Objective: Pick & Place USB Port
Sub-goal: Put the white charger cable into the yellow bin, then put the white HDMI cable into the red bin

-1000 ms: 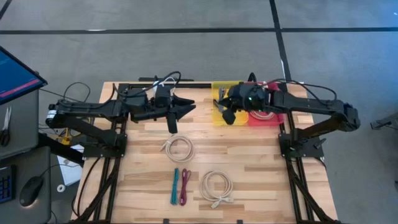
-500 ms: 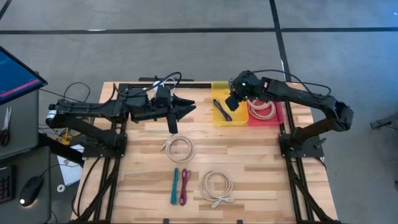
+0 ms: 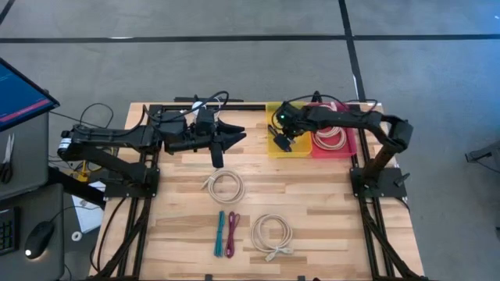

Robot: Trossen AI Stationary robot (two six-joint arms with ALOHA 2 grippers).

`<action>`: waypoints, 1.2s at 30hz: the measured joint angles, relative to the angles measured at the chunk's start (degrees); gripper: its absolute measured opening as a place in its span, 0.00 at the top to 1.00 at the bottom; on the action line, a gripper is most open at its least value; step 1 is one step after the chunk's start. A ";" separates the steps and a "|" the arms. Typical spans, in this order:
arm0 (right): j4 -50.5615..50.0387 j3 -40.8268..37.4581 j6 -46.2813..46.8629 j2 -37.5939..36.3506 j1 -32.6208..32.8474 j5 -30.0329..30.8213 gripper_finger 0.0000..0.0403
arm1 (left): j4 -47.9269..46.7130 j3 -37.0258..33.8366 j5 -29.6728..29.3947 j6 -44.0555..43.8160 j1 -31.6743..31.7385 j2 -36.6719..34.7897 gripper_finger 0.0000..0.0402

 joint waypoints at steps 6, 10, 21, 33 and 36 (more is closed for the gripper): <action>1.07 0.02 -0.11 2.35 0.00 0.04 0.98 | -0.43 0.00 0.02 0.00 0.00 0.00 0.74; 1.99 0.02 -0.15 2.45 -0.04 0.04 0.97 | -0.76 0.00 0.01 -0.01 0.00 0.00 0.74; -0.72 0.02 0.42 2.32 -0.04 -1.32 0.81 | -0.94 0.00 0.00 0.00 0.00 0.00 0.74; -1.57 0.04 -0.89 -3.92 0.04 -1.48 0.73 | -1.17 0.00 0.02 -0.02 0.00 0.00 0.74; -1.51 0.04 -2.18 -7.86 0.00 -3.45 0.73 | -1.18 0.00 0.02 -0.02 -0.01 0.02 0.74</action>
